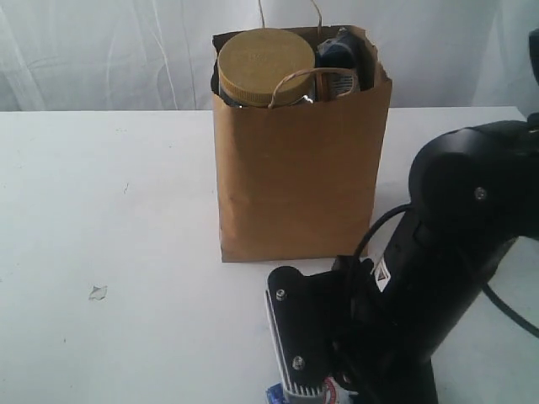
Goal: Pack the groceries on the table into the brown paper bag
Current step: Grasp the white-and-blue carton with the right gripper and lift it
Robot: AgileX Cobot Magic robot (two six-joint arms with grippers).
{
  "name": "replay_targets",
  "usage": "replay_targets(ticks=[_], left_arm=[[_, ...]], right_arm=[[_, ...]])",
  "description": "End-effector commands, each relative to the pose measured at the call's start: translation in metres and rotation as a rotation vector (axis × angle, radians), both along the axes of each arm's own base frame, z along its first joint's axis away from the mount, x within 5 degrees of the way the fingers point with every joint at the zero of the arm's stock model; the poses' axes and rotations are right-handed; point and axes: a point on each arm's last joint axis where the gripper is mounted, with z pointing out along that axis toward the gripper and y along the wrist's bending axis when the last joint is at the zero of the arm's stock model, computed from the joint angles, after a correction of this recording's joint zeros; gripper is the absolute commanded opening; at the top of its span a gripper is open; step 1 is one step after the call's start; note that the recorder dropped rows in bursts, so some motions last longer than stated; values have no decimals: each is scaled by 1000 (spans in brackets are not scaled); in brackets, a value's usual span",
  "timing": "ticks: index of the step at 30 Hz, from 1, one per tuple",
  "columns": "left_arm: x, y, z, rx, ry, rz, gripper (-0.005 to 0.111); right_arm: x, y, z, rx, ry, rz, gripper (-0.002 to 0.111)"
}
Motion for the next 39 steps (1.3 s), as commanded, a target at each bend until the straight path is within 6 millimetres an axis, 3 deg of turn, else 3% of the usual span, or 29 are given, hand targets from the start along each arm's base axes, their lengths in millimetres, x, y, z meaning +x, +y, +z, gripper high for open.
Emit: replay_targets(ticks=[1, 5, 11, 18, 30, 39], left_arm=[[0, 0, -1, 0, -4, -5, 0], [0, 0, -1, 0, -4, -5, 0], [0, 0, -1, 0, -4, -5, 0], [0, 0, -1, 0, -4, -5, 0], [0, 0, -1, 0, -4, -5, 0], [0, 0, -1, 0, -5, -5, 0]], right_arm=[[4, 11, 2, 77, -91, 5, 74], [9, 26, -3, 148, -160, 40, 74], [5, 41, -30, 95, -89, 84, 74], [8, 43, -37, 88, -89, 78, 74], [19, 47, -71, 0, -110, 119, 74], [19, 47, -73, -9, -109, 119, 48]])
